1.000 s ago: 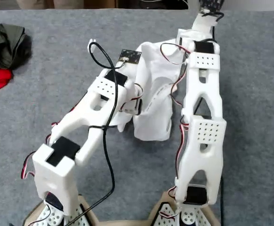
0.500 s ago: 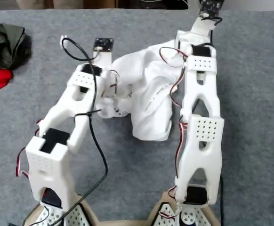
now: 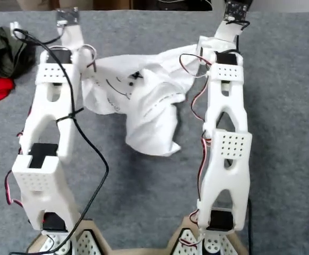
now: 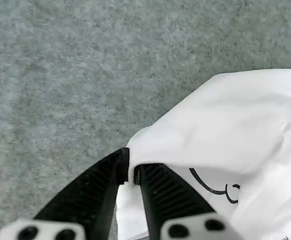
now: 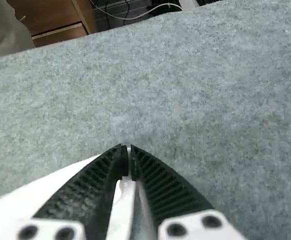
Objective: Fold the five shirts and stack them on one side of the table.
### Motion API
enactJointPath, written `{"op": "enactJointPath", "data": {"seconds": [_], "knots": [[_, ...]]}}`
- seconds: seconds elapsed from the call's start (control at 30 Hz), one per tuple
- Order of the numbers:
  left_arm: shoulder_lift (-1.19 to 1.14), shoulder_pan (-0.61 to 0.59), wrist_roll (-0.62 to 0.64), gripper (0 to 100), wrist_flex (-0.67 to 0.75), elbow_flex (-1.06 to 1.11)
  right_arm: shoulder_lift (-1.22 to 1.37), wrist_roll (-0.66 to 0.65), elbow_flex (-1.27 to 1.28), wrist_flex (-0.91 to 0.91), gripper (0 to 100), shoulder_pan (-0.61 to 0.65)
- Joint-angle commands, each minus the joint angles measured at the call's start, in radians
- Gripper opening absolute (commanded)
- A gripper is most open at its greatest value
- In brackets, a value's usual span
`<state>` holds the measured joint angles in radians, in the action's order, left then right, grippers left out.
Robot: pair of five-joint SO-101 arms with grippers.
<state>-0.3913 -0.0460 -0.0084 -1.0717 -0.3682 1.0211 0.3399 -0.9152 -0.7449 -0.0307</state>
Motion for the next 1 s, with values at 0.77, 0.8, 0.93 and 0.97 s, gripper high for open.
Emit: {"op": "enactJointPath", "data": {"seconds": [0.77, 0.8, 0.93, 0.97], "knots": [[0.018, 0.098, 0.242, 31, -0.035, -0.018, 0.019, -0.06, -0.038, -0.017, 0.5, 0.064], [0.018, 0.132, 0.242, 31, -0.035, -0.021, 0.019, -0.06, -0.036, -0.017, 0.5, 0.065], [0.01, 0.235, 0.241, 31, -0.078, -0.094, 0.019, -0.06, -0.038, -0.017, 0.5, 0.065], [0.008, 0.259, 0.241, 31, -0.101, -0.115, 0.019, -0.06, -0.038, -0.017, 0.5, 0.065]]}}
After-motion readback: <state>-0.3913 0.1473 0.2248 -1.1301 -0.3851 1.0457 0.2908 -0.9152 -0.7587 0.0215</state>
